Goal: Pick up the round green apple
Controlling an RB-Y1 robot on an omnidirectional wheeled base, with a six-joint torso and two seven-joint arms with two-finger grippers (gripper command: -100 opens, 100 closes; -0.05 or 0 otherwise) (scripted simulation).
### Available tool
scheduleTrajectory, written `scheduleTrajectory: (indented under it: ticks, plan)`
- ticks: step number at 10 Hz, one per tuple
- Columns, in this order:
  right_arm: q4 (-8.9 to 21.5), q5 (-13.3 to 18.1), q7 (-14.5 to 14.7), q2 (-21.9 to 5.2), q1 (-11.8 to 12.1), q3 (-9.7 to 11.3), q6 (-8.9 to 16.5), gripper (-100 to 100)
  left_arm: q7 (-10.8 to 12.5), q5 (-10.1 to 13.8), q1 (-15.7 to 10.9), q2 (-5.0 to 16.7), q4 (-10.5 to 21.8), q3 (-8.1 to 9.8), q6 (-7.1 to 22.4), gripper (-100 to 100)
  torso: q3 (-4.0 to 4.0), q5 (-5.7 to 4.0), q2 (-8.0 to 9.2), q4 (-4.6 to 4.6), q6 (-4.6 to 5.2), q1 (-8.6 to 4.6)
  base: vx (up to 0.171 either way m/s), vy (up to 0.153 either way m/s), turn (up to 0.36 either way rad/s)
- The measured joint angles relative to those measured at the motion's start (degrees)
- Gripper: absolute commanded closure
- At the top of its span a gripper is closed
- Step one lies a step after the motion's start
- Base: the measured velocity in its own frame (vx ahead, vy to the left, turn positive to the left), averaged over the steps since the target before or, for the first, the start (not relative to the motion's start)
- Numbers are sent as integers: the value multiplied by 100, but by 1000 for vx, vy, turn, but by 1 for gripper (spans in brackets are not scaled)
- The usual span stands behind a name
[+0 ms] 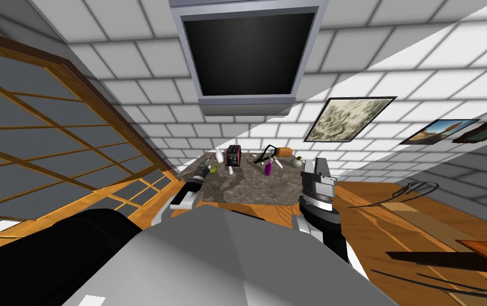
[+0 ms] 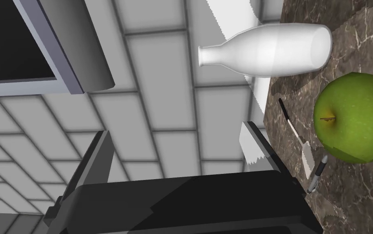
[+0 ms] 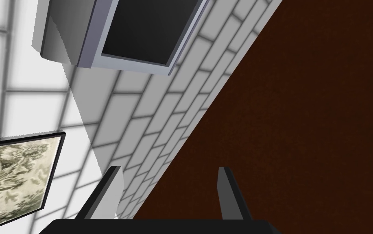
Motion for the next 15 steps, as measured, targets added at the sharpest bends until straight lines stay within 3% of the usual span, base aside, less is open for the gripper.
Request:
scheduleTrajectory:
  ticks: [7,15]
  plan:
    - [0,0,0,0,0,0,0,0,582,547,8,408,218,458,958,-100,0,0,0,0,0,1,17,-82,-30]
    - [0,0,0,0,0,0,0,0,1044,1034,70,778,414,930,2050,-100,2,3,4,1,0,15,22,-57,-42]
